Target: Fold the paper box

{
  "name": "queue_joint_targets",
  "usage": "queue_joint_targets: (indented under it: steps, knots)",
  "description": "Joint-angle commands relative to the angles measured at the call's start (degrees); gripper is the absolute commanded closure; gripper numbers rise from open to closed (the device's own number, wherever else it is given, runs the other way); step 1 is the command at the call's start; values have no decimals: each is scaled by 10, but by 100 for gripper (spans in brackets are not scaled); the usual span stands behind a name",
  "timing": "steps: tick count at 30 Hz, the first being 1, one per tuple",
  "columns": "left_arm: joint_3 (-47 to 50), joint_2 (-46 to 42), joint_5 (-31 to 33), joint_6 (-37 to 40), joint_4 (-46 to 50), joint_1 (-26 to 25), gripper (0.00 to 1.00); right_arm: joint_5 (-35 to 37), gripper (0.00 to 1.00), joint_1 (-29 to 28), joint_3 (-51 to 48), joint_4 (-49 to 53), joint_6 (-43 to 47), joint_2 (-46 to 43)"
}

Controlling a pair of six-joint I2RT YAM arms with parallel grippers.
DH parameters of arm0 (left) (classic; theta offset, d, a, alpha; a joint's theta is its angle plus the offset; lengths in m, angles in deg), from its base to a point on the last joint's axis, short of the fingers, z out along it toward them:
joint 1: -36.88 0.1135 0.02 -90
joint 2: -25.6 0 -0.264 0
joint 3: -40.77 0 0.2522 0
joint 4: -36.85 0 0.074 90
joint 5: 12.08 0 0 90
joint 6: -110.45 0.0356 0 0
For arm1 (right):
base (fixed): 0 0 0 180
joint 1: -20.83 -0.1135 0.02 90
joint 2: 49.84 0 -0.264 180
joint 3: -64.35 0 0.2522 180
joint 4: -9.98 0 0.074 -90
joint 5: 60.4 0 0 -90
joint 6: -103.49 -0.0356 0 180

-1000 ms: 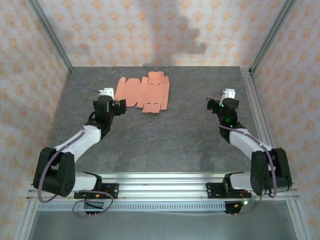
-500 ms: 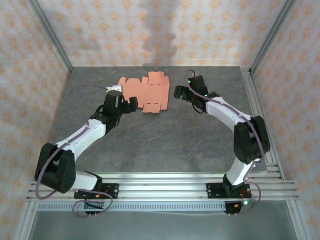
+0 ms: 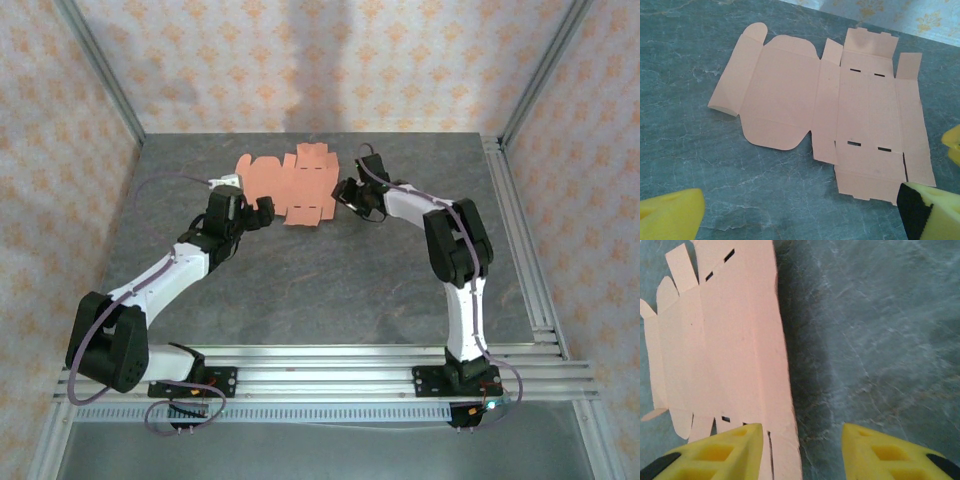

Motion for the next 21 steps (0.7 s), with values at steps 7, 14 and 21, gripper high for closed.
queue_joint_targets:
  steps: [7, 14, 21]
  knots:
    - [-4, 22, -9, -17, -3, -6, 0, -45, 66, -1, 68, -29, -42, 69]
    - [14, 16, 10, -19, -20, -8, 0, -58, 97, -1, 80, -33, -30, 75]
    - [29, 2, 13, -22, -41, -8, 0, -73, 100, -1, 32, 20, 64, 17]
